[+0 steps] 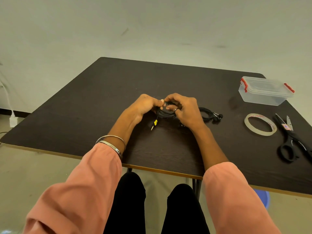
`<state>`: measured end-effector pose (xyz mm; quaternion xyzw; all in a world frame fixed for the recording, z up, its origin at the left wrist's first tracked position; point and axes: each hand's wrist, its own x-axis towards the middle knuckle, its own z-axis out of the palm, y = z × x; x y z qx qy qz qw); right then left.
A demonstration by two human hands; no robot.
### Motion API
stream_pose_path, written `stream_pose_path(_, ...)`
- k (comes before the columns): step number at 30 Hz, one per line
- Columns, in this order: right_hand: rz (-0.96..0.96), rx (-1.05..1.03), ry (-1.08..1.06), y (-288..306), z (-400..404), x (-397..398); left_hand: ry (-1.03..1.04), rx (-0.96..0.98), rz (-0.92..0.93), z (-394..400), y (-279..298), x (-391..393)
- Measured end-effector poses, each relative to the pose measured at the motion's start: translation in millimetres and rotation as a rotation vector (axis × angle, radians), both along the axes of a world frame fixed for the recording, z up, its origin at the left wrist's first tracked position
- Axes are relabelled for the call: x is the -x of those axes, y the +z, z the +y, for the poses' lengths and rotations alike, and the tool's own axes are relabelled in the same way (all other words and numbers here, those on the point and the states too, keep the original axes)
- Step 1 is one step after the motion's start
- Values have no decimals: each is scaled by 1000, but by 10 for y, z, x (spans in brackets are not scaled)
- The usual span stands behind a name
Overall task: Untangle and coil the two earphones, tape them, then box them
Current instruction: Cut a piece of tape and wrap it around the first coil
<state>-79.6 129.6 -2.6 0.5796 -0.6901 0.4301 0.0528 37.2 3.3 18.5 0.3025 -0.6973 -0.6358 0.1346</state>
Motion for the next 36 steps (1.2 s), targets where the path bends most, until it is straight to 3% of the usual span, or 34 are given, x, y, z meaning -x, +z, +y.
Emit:
stream_pose_path(5, -14, 134, -25, -3, 4, -7, -16, 39, 6, -12, -27, 6)
stream_pose_path(8, -68, 99, -49, -9, 7, -26, -18, 68, 18, -5, -46, 3)
stream_pose_path(15, -439, 99, -99, 58, 36, -73, -19, 121, 58, 43, -92, 8)
stream_pose_path(19, -529, 82, -125, 62, 37, -49, -43, 177, 63, 49, -142, 5)
stream_pose_path(27, -516, -40, -103, 14, 27, -9, 31, 352, 143, 43, -307, -21)
stream_pose_path(36, -177, -171, -204, -41, 82, -97, 199, 643, 48, 104, -328, -19)
